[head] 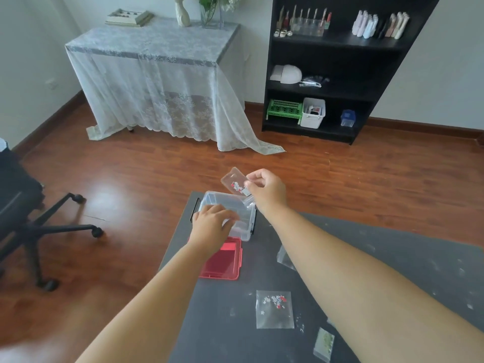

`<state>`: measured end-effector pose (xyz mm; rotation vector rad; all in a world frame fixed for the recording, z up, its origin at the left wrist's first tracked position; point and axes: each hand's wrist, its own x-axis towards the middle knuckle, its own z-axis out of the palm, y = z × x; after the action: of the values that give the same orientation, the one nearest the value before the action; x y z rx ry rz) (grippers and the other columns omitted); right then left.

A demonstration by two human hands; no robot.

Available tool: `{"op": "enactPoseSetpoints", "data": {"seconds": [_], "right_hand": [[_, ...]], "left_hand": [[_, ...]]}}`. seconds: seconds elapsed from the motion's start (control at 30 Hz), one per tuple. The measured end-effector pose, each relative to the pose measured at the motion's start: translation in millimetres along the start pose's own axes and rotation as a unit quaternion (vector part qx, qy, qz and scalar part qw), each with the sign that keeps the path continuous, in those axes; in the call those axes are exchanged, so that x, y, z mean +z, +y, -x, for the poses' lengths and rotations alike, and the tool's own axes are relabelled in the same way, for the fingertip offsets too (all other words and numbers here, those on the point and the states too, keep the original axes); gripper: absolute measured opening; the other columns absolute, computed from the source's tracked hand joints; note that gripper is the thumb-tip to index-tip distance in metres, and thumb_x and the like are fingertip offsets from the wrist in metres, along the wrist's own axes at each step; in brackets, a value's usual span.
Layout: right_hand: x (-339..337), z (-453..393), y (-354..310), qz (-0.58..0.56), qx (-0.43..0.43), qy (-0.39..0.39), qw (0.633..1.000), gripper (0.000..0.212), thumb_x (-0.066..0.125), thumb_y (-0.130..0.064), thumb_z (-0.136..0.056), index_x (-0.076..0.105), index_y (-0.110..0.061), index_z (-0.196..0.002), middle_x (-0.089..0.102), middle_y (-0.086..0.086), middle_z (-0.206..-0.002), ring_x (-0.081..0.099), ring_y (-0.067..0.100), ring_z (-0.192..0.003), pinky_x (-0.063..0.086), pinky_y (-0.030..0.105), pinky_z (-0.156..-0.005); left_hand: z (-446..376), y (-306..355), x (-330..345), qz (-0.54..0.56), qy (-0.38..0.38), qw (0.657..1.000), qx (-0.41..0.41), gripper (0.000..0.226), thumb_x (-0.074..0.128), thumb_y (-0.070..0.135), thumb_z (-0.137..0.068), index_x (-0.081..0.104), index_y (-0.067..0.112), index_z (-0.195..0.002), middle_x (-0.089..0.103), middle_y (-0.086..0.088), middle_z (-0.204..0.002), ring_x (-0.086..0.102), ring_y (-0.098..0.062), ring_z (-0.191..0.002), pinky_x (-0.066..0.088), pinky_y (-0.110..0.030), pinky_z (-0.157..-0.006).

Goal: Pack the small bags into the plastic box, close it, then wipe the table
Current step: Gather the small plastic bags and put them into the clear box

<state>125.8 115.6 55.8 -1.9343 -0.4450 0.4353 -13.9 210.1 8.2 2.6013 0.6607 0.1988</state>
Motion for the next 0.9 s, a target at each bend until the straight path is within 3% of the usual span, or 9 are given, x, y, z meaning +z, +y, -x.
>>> {"op": "enactPoseSetpoints", "data": {"seconds": [0.2, 0.27, 0.37, 0.5, 0.63, 0.77, 0.83, 0.9], "right_hand": [[34, 3, 15, 0.121, 0.011, -0.060, 0.991, 0.006, 0.067, -0.021, -0.084, 0.066, -0.025, -0.080, 0.068, -0.011, -0.086, 0.059, 0.006, -0.077, 0.033, 0.010, -0.052], [39, 2, 21, 0.177, 0.002, -0.104, 0.979, 0.004, 0.069, -0.022, -0.082, 0.070, -0.023, -0.079, 0.064, -0.006, -0.091, 0.056, 0.013, -0.088, 0.036, 0.016, -0.061], [42, -1, 25, 0.313, -0.034, -0.129, 0.940, 0.010, 0.067, -0.032, -0.086, 0.076, -0.028, -0.082, 0.049, -0.006, -0.097, 0.037, 0.019, -0.098, 0.031, 0.030, -0.082], [43, -6, 23, 0.385, -0.038, -0.159, 0.908, 0.027, 0.051, -0.025, -0.091, 0.076, -0.031, -0.082, 0.042, -0.003, -0.100, 0.033, 0.023, -0.096, 0.025, 0.033, -0.080], [34, -4, 22, 0.333, -0.035, -0.130, 0.933, 0.036, 0.038, -0.027, -0.096, 0.073, -0.034, -0.097, 0.045, -0.002, -0.103, 0.037, 0.024, -0.102, 0.030, 0.036, -0.085], [3, 5, 35, 0.208, -0.024, -0.014, 0.978, 0.029, 0.046, -0.023, -0.093, 0.071, -0.032, -0.105, 0.054, -0.001, -0.104, 0.045, 0.022, -0.105, 0.036, 0.035, -0.095], [-20, 12, 49, 0.180, 0.008, 0.013, 0.984, 0.027, 0.049, -0.019, -0.091, 0.070, -0.030, -0.104, 0.057, 0.001, -0.103, 0.050, 0.025, -0.104, 0.041, 0.036, -0.092], [-44, 22, 68, 0.175, 0.054, -0.009, 0.983, 0.024, 0.052, -0.018, -0.090, 0.066, -0.031, -0.104, 0.057, 0.001, -0.104, 0.053, 0.021, -0.098, 0.042, 0.030, -0.079]], "left_hand": [[5, -8, 2, -0.008, 0.049, 0.998, 0.024, 0.014, 0.064, 0.026, -0.090, 0.074, 0.033, -0.097, 0.060, 0.003, -0.102, 0.048, -0.029, -0.104, 0.027, -0.036, -0.081], [4, -12, 2, -0.009, 0.064, 0.998, 0.024, 0.012, 0.066, 0.026, -0.089, 0.074, 0.033, -0.095, 0.060, 0.003, -0.099, 0.048, -0.031, -0.102, 0.026, -0.036, -0.079], [0, -20, 2, -0.014, 0.070, 0.997, 0.021, 0.013, 0.066, 0.026, -0.089, 0.074, 0.034, -0.096, 0.060, 0.004, -0.099, 0.047, -0.030, -0.103, 0.021, -0.035, -0.079], [-7, -25, 1, -0.011, 0.035, 0.999, 0.008, 0.017, 0.062, 0.029, -0.090, 0.073, 0.041, -0.097, 0.058, 0.012, -0.099, 0.041, -0.025, -0.110, 0.012, -0.031, -0.077], [-16, -28, 0, -0.036, 0.005, 0.999, -0.008, 0.023, 0.059, 0.034, -0.090, 0.069, 0.044, -0.107, 0.054, 0.015, -0.110, 0.035, -0.024, -0.115, 0.010, -0.030, -0.076], [-16, -24, -3, -0.024, 0.025, 0.999, -0.015, 0.033, 0.057, 0.035, -0.090, 0.061, 0.041, -0.122, 0.051, 0.013, -0.118, 0.031, -0.023, -0.116, 0.015, -0.031, -0.083], [-8, -15, -6, 0.010, 0.051, 0.999, -0.011, 0.032, 0.058, 0.032, -0.089, 0.062, 0.039, -0.120, 0.052, 0.011, -0.115, 0.034, -0.022, -0.113, 0.018, -0.033, -0.084], [7, -1, -5, 0.041, 0.071, 0.997, 0.015, 0.029, 0.059, 0.028, -0.087, 0.064, 0.037, -0.114, 0.054, 0.010, -0.110, 0.038, -0.021, -0.107, 0.024, -0.033, -0.082]]}}
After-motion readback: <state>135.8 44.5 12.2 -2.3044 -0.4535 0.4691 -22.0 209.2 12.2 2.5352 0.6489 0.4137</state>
